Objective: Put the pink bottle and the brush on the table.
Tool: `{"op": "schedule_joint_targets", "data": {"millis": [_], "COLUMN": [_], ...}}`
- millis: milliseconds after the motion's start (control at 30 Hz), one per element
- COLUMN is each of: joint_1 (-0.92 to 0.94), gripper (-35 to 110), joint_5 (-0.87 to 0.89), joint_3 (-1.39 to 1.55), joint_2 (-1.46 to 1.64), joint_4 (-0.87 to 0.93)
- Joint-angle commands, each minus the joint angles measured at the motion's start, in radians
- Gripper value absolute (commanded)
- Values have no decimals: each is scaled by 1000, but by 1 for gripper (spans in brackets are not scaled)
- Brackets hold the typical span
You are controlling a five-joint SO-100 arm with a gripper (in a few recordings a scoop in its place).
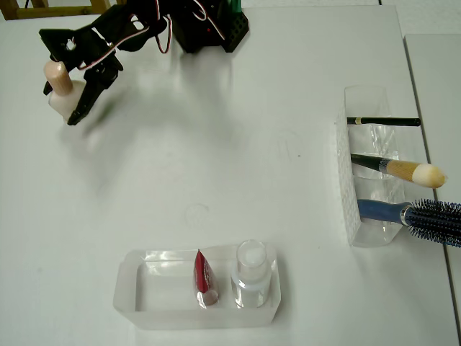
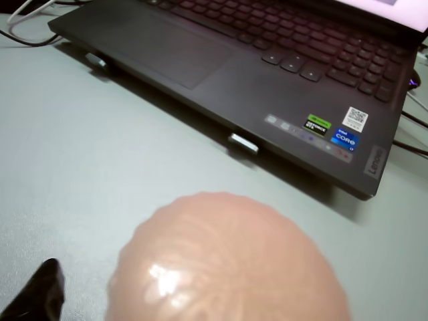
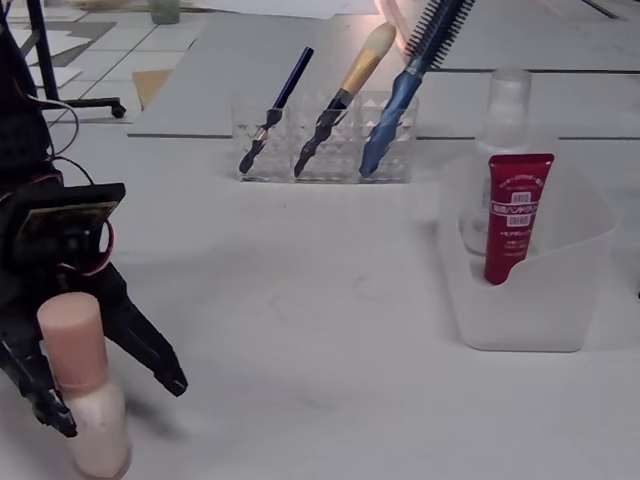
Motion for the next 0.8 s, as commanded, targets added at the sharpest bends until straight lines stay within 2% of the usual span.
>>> {"op": "schedule_joint_targets", "data": {"millis": [0,533,767], "joint_1": [12,12,9], "gripper": [45,65,67], "joint_5": [-15,-52,-84], "joint_3": [-8,-49,-124], "joint_2": [84,311,460], "joint_4": [43,295,528]}}
